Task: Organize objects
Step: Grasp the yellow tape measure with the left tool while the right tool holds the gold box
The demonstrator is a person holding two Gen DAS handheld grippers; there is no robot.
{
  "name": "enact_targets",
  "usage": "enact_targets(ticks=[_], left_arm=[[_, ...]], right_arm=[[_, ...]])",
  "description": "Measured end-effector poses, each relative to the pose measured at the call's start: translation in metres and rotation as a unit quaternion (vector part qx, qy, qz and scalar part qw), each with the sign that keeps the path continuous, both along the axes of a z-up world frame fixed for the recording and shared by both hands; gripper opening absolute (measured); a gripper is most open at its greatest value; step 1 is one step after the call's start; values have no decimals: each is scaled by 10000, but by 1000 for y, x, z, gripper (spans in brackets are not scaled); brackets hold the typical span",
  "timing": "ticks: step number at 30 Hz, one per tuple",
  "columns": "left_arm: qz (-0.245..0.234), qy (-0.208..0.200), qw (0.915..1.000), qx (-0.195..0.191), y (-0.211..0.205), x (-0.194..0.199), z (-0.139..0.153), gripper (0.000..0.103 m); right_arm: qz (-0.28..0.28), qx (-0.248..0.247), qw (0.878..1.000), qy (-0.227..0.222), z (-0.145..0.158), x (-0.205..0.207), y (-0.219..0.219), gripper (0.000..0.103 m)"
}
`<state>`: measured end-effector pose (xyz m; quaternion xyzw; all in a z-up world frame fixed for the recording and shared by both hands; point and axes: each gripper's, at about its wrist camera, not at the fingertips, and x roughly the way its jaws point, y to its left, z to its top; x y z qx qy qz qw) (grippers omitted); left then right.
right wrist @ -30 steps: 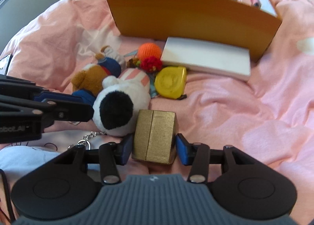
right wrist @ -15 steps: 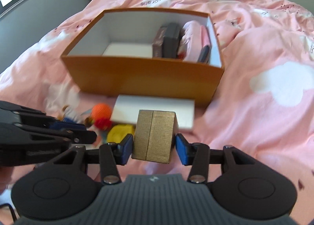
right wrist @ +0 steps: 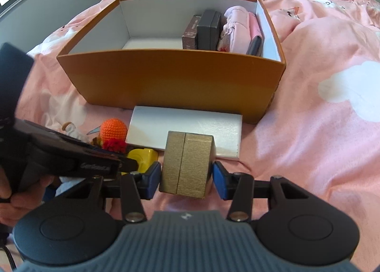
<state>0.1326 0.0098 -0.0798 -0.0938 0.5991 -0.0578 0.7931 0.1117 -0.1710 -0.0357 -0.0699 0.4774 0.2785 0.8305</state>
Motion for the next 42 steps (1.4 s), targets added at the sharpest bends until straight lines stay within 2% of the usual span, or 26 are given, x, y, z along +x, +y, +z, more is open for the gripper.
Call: enact_targets(ticks=[5,11,15,17,22,23,26,27,30,35,39,42], left_arm=[[100,15,9999,-92,4,9,-4,24],[145,71,9989,-442,20,10,-9,27],[215,138,9970,-728,32,7,-11,27],[189,136,9971,-727,33,6,-10,28],[-67,159,9961,-861,35,9,-6,41],[-81,140,9962,-854,36,8,-6,41],[-176,81,9977,-656,27,8,-5,45],[-248,68,9980,-585,22,7,-5,53],[-465,-28,9987,-212,2,5,-3,62],[-876,-159,9947,515,-25,0,-3,64],[-865,-22,9938,701,-26,5,-10,53],[-862,-30,9919,934,-26,4,-9,34]], right_arm=[[71,-94,9999,91,0,-4,-2,50],[-95,56,9992,382,-6,3,-11,50],[-90,49,9992,374,-6,2,-10,50],[-91,48,9992,374,-7,3,-9,50],[-106,105,9991,403,-8,3,-11,50],[-99,110,9991,404,-8,3,-11,50],[-79,100,9991,403,-9,4,-11,50],[-73,105,9991,402,-9,4,-11,50],[-72,127,9990,417,-10,5,-12,50],[-68,133,9989,438,-11,6,-13,50],[-98,170,9987,480,-11,8,-16,50],[-99,158,9986,490,-11,9,-16,50]])
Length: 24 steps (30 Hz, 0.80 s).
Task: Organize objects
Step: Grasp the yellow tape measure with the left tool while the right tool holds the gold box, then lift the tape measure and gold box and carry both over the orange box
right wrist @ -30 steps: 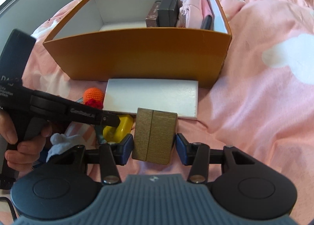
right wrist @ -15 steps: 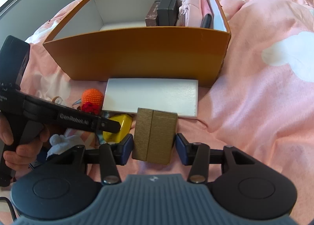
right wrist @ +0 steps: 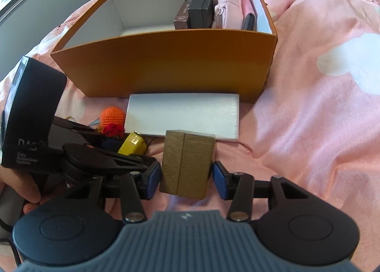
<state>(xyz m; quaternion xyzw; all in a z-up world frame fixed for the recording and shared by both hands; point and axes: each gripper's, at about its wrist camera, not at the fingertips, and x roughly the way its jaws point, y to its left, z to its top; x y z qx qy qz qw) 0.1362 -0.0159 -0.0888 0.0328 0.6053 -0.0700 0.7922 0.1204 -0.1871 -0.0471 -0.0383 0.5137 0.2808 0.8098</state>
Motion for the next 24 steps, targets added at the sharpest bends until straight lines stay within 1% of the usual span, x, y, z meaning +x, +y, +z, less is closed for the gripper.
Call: enact_targets(ticks=[3,7,8,11,14,17,19,22,24], left_arm=[[42,-82,10000,-14,7,-6,11,27],[154,-108,9994,-300,20,-12,25,27],[198,-105,9991,-366,23,-13,26,25],[319,-68,9980,-537,31,-11,25,25],[375,-80,9973,-618,38,-6,25,24],[435,-153,9966,-684,43,-9,29,24],[549,-210,9949,-823,42,-18,30,24],[693,-295,9916,-1053,50,-23,37,24],[723,-400,9906,-1091,50,-25,46,24]], right_arm=[[-17,17,10000,14,1,0,-1,50],[-10,0,10000,48,1,1,-2,50],[-3,-13,10000,49,1,1,-1,50],[18,-42,10000,47,2,1,-1,50],[-31,-23,9999,107,2,2,-1,50],[-130,44,9997,195,3,4,-4,50],[-170,64,9995,247,3,6,-5,50],[-200,55,9994,269,3,6,-5,50],[-228,44,9994,263,4,6,-5,49]])
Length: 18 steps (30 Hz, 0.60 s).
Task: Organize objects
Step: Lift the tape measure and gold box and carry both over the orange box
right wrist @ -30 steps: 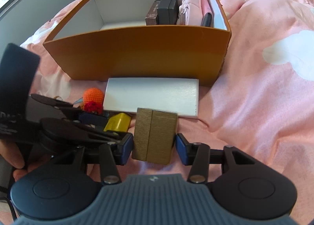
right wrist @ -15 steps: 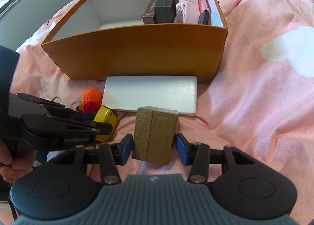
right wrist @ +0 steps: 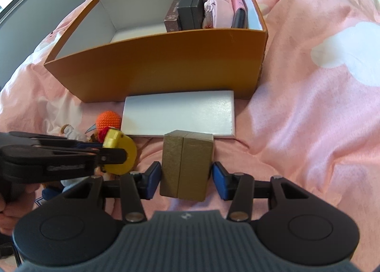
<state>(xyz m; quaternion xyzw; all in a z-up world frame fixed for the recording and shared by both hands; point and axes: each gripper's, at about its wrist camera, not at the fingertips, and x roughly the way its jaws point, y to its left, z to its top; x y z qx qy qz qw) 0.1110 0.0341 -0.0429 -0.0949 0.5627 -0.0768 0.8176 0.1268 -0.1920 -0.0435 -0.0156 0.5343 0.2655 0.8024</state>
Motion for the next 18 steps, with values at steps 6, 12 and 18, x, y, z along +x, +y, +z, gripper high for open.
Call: enact_targets(ticks=[6,12,18], left_arm=[[61,-551,9983,-198,-14,-11,24,24],[256,-1191,9915,-458,-9,-11,63,24],[447,-1811,9808,-559,2,-2,102,24]], right_arm=[[134,-93,9996,-230,9,-5,4,48],[312,-2,9963,-795,50,-7,5,48],[611,252,9850,-1592,102,-8,17,48]])
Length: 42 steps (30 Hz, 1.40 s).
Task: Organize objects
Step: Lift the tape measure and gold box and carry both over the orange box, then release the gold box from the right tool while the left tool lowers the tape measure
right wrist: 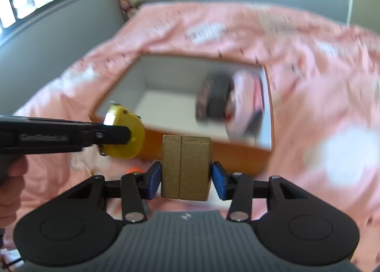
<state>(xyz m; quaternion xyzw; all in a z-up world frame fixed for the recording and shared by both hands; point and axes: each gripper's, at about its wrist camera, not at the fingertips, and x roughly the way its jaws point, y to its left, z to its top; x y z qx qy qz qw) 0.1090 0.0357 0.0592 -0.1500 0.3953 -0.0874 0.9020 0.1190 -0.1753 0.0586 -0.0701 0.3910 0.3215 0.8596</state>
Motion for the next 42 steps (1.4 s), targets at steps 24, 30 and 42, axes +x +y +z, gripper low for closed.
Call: enact_targets(ticks=[24,30,42], left_arm=[[704,663,9925,749,38,109,-35,23],[368,1059,9912,710,45,134,-49,23],[279,1379,9890,457,64,159,-58,24]], right_arm=[[454,-293,9972,522,-47,121,119,48],[299,-451,9937,980,-71,146,133,48],[150,-345,9909,1294,-88,175,142,48]])
